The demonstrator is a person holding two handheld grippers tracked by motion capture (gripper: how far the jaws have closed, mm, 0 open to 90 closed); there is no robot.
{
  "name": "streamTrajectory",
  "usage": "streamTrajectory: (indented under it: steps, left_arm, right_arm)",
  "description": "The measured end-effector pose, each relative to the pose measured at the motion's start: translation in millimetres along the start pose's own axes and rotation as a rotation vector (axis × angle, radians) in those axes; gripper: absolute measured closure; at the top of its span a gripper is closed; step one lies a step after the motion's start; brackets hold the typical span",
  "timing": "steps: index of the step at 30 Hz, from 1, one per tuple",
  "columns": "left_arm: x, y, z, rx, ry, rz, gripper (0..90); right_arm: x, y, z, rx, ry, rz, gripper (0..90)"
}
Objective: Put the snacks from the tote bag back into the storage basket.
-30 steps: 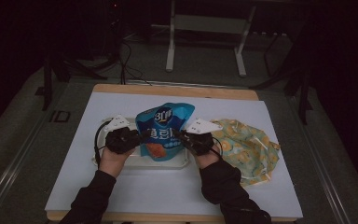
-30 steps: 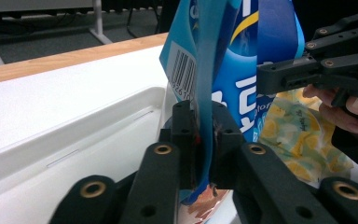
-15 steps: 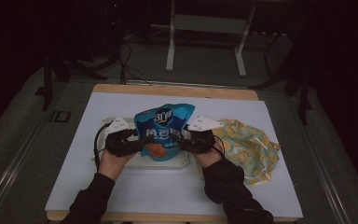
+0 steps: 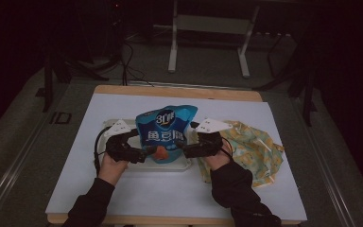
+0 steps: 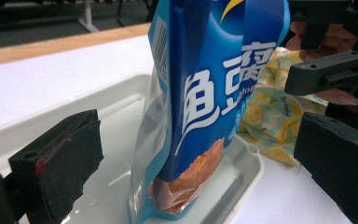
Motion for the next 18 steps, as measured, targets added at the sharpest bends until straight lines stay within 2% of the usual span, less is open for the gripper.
streamTrajectory:
  steps: [1,4,6,8,10,13,15,17,18]
  left_arm:
    - [-0.4,0.2,0.1,0.001,0.000,0.004,0.1]
    - [-1.5,0.1,2.1,-0.005,0.014,-0.035,0.1]
    - [-1.9,0.2,3.0,-0.006,0.013,-0.037,0.1]
    - [-1.5,0.9,5.6,-0.025,0.013,-0.025,0.2]
    - [-0.4,2.1,9.3,-0.022,0.009,-0.013,0.1]
    - [0.5,3.2,14.1,-0.025,0.006,-0.017,0.1]
    - [0.3,3.9,16.7,-0.028,0.013,0.001,0.2]
    - [0.1,5.1,19.9,-0.020,0.008,-0.018,0.1]
    - [-0.2,6.0,21.0,-0.016,0.006,-0.012,0.1]
  right_arm:
    - [-1.8,0.7,0.5,0.001,0.003,-0.002,13.9]
    - [-5.4,3.5,3.4,-0.008,-0.007,0.000,14.3]
    - [-6.7,4.4,4.6,-0.013,-0.010,0.002,14.6]
    - [-11.1,7.3,7.8,-0.009,-0.012,-0.005,14.7]
    - [-14.3,9.0,9.8,-0.012,-0.012,-0.004,14.7]
    - [-16.7,9.4,12.3,-0.018,-0.014,-0.009,14.7]
    - [-19.2,10.0,15.4,-0.017,-0.015,-0.007,14.7]
    - [-22.0,11.0,19.8,-0.007,-0.017,-0.005,14.8]
    - [-24.0,11.8,23.7,-0.011,-0.019,-0.008,14.8]
Point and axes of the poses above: each handheld gripper's, and its own axes: x roughly forward along the jaws, z roughly out of its underside, y roughly to its right, the point moved 5 cm from there along x, roughly forward along the jaws, and after that the axes turned 13 degrees about -y, right-handed, at the moved point
